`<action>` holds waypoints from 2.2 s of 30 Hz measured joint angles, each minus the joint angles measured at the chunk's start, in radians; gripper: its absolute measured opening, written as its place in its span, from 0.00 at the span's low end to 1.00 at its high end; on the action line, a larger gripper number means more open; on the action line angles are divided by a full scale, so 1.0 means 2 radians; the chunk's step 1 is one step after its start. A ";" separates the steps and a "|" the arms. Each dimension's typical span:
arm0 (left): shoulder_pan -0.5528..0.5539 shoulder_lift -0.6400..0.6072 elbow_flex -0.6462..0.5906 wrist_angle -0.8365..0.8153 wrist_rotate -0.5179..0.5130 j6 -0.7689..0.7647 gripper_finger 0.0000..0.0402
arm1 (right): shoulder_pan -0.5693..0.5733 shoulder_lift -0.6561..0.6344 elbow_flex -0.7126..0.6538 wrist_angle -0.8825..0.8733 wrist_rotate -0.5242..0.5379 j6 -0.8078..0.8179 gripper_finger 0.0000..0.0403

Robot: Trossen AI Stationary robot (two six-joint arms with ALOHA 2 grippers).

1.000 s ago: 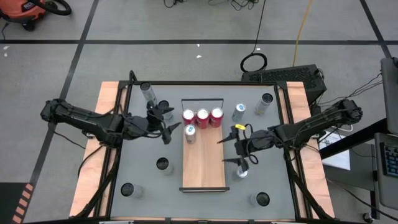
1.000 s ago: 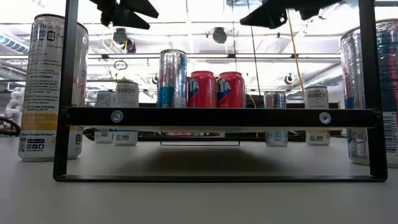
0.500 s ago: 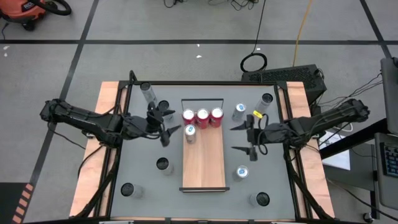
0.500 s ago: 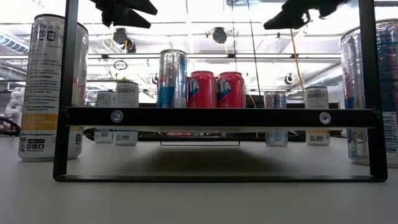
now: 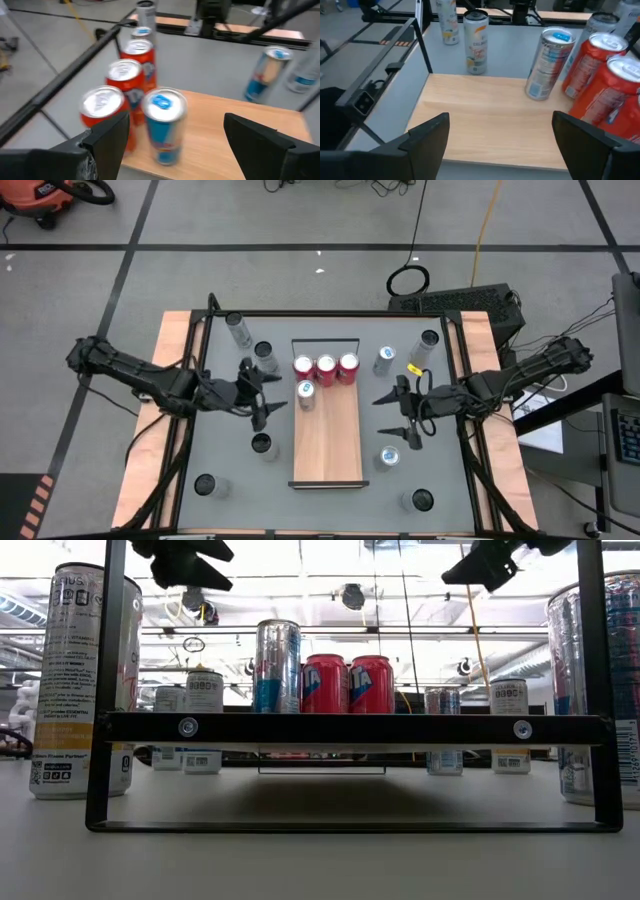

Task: Place canned beverage on shelf
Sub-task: Put the middle blue soda can on the shelf

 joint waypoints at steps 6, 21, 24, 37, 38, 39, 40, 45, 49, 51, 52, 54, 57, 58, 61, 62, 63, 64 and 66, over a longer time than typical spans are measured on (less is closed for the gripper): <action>-0.042 0.000 0.000 0.004 -0.005 -0.012 0.79 | 0.009 -0.002 0.034 -0.113 0.001 0.097 0.79; -0.070 0.018 0.000 0.006 -0.035 -0.037 0.79 | 0.089 0.025 0.119 -0.225 -0.024 0.179 0.79; -0.070 0.022 0.000 0.006 -0.035 -0.028 0.79 | 0.099 0.039 0.119 -0.226 -0.026 0.207 0.79; -0.069 0.022 0.000 0.025 -0.048 -0.006 0.80 | 0.132 0.084 0.119 -0.225 -0.027 0.247 0.79; -0.069 0.022 0.000 0.027 -0.050 -0.006 0.80 | 0.133 0.083 0.119 -0.226 -0.028 0.244 0.79; -0.069 0.022 0.000 0.027 -0.050 -0.005 0.80 | 0.134 0.083 0.119 -0.227 -0.028 0.242 0.79; -0.069 0.022 0.000 0.029 -0.051 -0.002 0.80 | 0.134 0.082 0.119 -0.231 -0.031 0.239 0.79; -0.069 0.023 0.000 0.065 -0.065 0.016 0.80 | 0.134 0.081 0.119 -0.251 -0.014 0.222 0.79; -0.069 0.033 -0.002 0.095 -0.075 0.034 0.80 | 0.128 0.081 0.119 -0.240 0.023 0.215 0.79; -0.069 0.039 -0.002 0.097 -0.079 0.034 0.80 | 0.121 0.081 0.119 -0.220 0.062 0.210 0.79; -0.068 0.043 -0.002 0.096 -0.085 0.033 0.80 | 0.117 0.081 0.119 -0.208 0.085 0.201 0.79; -0.068 0.054 -0.002 0.094 -0.095 0.033 0.80 | 0.108 0.090 0.119 -0.179 0.119 0.168 0.79; -0.067 0.070 -0.002 0.093 -0.101 0.042 0.80 | 0.084 0.114 0.119 -0.132 0.120 0.099 0.76; -0.067 0.075 -0.002 0.093 -0.101 0.042 0.80 | 0.074 0.122 0.119 -0.114 0.118 0.081 0.75; -0.068 0.080 -0.002 0.090 -0.101 0.050 0.80 | 0.038 0.153 0.119 -0.054 0.119 0.036 0.68; -0.068 0.080 -0.002 0.091 -0.101 0.054 0.80 | 0.026 0.163 0.119 -0.035 0.119 0.026 0.65; -0.067 0.079 -0.002 0.090 -0.101 0.058 0.80 | 0.015 0.175 0.119 -0.020 0.119 0.017 0.63; -0.067 0.079 -0.002 0.086 -0.101 0.063 0.80 | 0.003 0.188 0.119 -0.001 0.119 0.010 0.60; -0.067 0.077 -0.002 0.072 -0.101 0.074 0.80 | -0.016 0.208 0.119 0.037 0.116 -0.006 0.55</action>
